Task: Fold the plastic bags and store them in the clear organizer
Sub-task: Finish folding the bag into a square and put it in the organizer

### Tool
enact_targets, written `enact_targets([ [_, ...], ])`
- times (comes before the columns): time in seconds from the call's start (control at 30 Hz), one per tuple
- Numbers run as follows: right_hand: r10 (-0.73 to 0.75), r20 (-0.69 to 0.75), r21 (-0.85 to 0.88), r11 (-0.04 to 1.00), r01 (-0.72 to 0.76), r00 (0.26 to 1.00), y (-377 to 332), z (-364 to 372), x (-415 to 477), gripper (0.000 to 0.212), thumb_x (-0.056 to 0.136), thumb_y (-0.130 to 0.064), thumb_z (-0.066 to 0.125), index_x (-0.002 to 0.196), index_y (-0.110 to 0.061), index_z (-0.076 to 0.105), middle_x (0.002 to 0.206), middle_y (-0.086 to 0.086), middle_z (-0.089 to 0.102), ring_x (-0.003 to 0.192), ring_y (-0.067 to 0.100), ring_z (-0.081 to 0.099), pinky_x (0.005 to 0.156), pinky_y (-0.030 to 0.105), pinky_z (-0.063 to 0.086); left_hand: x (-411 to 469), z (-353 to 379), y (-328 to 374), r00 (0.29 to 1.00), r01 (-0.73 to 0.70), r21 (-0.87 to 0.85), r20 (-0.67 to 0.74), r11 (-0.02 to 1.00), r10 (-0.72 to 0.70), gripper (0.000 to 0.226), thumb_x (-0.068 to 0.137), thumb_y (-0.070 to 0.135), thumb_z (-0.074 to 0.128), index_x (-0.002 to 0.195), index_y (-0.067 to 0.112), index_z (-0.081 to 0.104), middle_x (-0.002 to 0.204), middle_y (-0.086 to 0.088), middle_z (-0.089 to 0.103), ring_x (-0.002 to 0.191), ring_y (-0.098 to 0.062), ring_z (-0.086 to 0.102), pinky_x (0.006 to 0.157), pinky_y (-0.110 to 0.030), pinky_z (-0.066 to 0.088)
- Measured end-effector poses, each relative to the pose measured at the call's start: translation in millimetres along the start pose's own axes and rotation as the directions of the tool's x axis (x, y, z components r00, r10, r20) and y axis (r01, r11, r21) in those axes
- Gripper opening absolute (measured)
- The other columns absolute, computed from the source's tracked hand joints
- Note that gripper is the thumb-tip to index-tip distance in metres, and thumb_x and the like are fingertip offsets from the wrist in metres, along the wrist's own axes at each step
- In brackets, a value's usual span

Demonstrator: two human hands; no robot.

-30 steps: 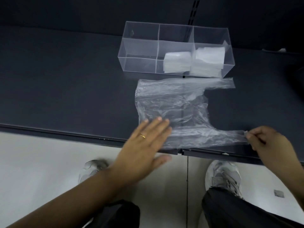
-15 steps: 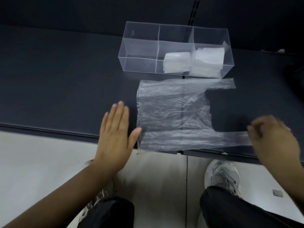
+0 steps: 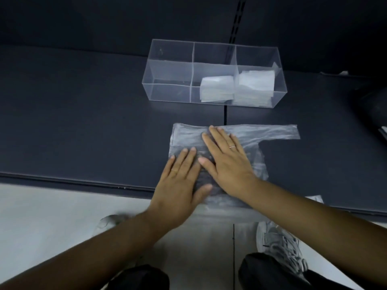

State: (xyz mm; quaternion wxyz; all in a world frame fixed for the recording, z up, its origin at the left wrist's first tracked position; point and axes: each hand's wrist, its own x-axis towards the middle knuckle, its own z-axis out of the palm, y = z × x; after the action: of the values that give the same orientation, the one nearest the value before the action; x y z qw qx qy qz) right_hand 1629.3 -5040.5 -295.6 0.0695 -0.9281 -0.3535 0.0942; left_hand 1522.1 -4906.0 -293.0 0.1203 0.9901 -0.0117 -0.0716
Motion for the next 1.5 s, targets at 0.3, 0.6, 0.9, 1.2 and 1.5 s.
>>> enact_targets([
  [0.3, 0.174, -0.014, -0.082, 0.981, -0.174, 0.985, 47, -14, -14, 0.081, 0.084, -0.067, 0.000, 0.153, -0.023, -0.001, 0.161, 0.002, -0.009, 0.148, 0.017, -0.012, 0.118, 0.035, -0.012, 31, -25, -51, 0.929, 0.365, 0.018, -0.065, 0.931, -0.364, 0.090, 0.085, 0.069, -0.005, 0.152, 0.010, 0.002, 0.161, -0.005, -0.005, 0.147, -0.019, -0.010, 0.118, -0.042, -0.008],
  [0.6, 0.100, -0.020, 0.038, 0.994, -0.099, 0.995, 21, -4, 5, 0.065, 0.100, -0.050, 0.022, 0.153, -0.020, 0.002, 0.161, 0.000, -0.006, 0.147, 0.013, -0.009, 0.118, 0.032, -0.012, 47, -5, -27, 0.995, 0.085, 0.101, -0.057, 0.991, -0.080, 0.071, 0.093, 0.055, 0.001, 0.149, 0.013, -0.012, 0.159, -0.003, -0.016, 0.145, -0.013, -0.019, 0.117, -0.033, -0.014],
  [0.9, 0.576, -0.084, -0.063, 0.811, -0.582, 0.813, 136, -27, -19, 0.073, 0.097, -0.055, 0.017, 0.153, -0.010, 0.007, 0.162, 0.008, 0.002, 0.148, 0.023, 0.000, 0.119, 0.045, -0.001, 56, -8, -55, 0.973, 0.224, 0.115, -0.079, 0.968, -0.216, 0.084, 0.085, 0.063, -0.006, 0.152, 0.011, -0.009, 0.160, -0.003, -0.015, 0.146, -0.014, -0.015, 0.118, -0.038, -0.011],
  [1.2, 0.095, -0.173, 0.118, 0.990, -0.075, 0.980, -3, -32, -16, 0.065, 0.097, -0.048, 0.017, 0.152, -0.013, 0.013, 0.160, 0.004, 0.007, 0.148, 0.018, 0.000, 0.120, 0.038, -0.001, 49, -20, -37, 0.972, 0.158, -0.012, -0.176, 0.987, -0.158, 0.072, 0.097, 0.052, 0.011, 0.152, 0.007, -0.001, 0.159, -0.007, -0.009, 0.147, -0.021, -0.011, 0.118, -0.042, -0.011],
  [1.5, 0.143, -0.004, -0.086, 0.986, -0.143, 0.990, 42, 0, -39, 0.075, 0.091, -0.064, 0.001, 0.151, -0.020, -0.009, 0.159, 0.000, -0.012, 0.146, 0.015, -0.015, 0.120, 0.040, -0.006, 6, 2, -30, 0.997, -0.018, 0.173, -0.066, 0.985, 0.030, 0.078, 0.096, 0.060, 0.015, 0.150, 0.005, 0.020, 0.158, -0.011, 0.017, 0.147, -0.023, 0.012, 0.119, -0.042, 0.010],
])
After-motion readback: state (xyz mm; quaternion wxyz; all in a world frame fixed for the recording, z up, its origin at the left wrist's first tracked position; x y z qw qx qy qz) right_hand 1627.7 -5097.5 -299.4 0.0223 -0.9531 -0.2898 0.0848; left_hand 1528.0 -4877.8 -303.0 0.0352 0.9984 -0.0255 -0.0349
